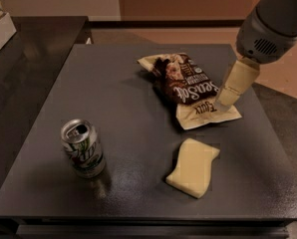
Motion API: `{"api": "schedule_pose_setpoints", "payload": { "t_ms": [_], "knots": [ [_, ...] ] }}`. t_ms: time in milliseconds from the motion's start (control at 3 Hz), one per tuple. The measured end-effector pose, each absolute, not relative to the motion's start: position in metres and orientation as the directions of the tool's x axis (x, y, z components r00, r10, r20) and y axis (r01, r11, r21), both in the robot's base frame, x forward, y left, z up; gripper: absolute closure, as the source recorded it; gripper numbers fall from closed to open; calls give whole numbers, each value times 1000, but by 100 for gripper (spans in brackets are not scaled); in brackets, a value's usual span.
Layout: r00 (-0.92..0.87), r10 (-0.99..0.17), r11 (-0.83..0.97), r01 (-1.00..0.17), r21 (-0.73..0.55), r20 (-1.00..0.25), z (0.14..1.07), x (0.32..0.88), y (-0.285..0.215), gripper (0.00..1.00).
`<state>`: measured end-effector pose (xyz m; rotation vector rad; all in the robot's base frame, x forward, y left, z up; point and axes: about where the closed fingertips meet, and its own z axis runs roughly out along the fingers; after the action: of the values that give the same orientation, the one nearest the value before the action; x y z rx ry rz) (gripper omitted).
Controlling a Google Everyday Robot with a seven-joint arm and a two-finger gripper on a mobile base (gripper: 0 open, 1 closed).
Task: Move brown chip bag near 7up can
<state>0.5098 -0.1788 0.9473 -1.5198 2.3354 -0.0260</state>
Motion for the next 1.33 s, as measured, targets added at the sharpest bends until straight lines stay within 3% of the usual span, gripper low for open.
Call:
{"api": "schedule_pose_setpoints", "payload": {
  "t_ms": [667, 1333],
  "knots": [
    [-533, -793, 589, -794, -151, -296, 923, 549, -154, 0],
    [-632, -727, 663, -747, -37, -270, 893, 554, -129, 0]
  ]
}}
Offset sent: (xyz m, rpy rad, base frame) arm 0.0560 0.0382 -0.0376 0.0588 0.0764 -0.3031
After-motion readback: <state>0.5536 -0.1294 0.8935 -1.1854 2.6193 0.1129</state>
